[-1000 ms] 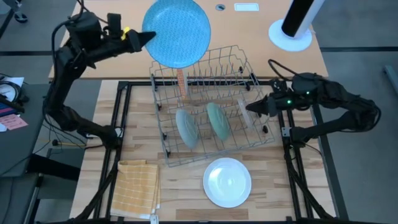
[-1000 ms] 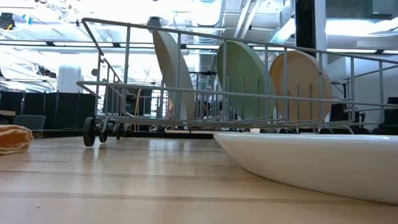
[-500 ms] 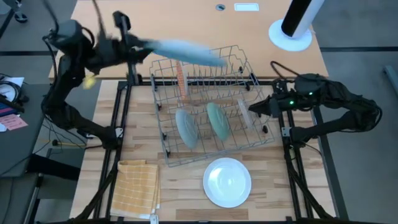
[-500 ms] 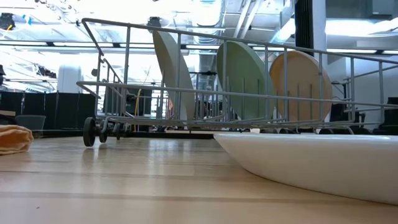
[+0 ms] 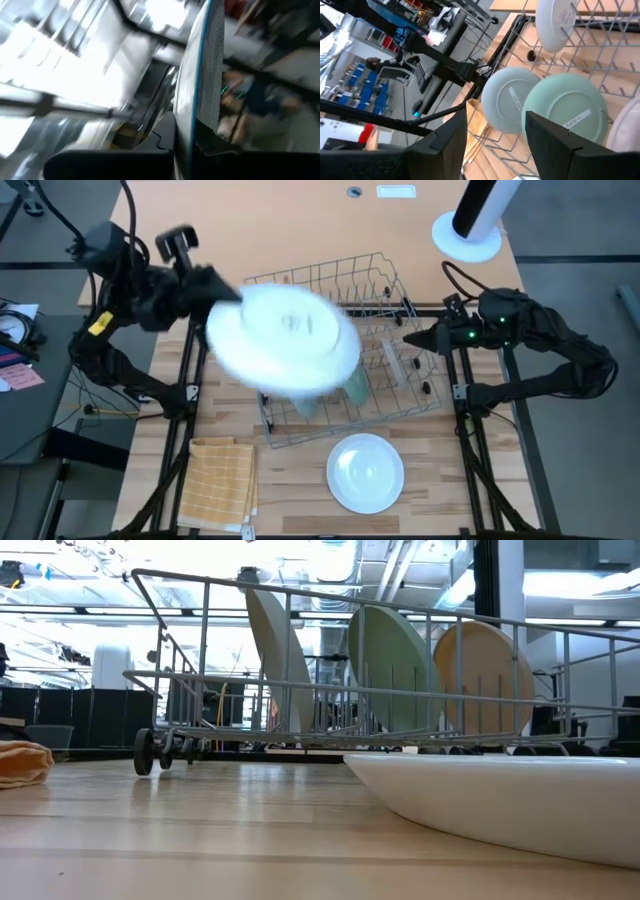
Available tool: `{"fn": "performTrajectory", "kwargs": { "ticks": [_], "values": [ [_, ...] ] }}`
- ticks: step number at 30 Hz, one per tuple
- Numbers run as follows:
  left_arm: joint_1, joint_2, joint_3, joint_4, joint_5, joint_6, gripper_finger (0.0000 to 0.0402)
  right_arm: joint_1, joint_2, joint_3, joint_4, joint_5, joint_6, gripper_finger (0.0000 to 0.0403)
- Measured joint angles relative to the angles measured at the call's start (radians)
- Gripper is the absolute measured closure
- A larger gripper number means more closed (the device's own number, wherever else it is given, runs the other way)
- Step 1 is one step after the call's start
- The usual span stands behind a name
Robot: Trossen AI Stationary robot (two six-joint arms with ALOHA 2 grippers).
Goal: Sort dishes
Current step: Put the blue patterned plate in the dish rack
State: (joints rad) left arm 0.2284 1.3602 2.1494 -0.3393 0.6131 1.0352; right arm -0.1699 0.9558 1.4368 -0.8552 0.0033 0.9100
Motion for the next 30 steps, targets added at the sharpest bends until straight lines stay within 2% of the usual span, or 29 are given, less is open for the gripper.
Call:
{"fn": "performTrajectory", "kwargs": {
  "ticks": [2,4,7,9,16,22,25,30],
  "values": [
    [0.002,0.000,0.000,-0.001,0.021,0.000,0.0401,-0.012,-0.001,0.000,0.001,0.000,-0.011,0.0200],
    [0.018,-0.001,0.000,0.007,-0.006,-0.001,0.0401,-0.022,-0.001,0.000,0.004,0.000,-0.027,0.0200],
    [0.051,0.001,0.000,0.002,-0.140,-0.010,0.0401,-0.042,-0.001,0.000,0.004,0.000,-0.052,0.0200],
    [0.082,0.016,0.000,0.007,-0.192,-0.009,0.0401,-0.057,0.000,0.000,0.005,-0.001,-0.071,0.0200],
    [0.216,0.109,0.000,0.112,-0.199,-0.043,0.0401,-0.129,-0.001,0.000,0.003,-0.001,-0.176,0.0200],
    [0.340,0.215,0.000,0.247,-0.227,-0.163,0.0401,-0.224,-0.001,0.000,0.002,-0.001,-0.221,0.0200],
    [0.386,0.247,-0.001,0.247,-0.261,-0.205,0.0401,-0.267,-0.001,0.000,0.003,-0.004,-0.255,0.0200],
    [0.460,0.264,0.000,0.146,-0.239,-0.200,0.0401,-0.307,-0.001,0.000,0.000,-0.005,-0.285,0.0200]
  ]
}}
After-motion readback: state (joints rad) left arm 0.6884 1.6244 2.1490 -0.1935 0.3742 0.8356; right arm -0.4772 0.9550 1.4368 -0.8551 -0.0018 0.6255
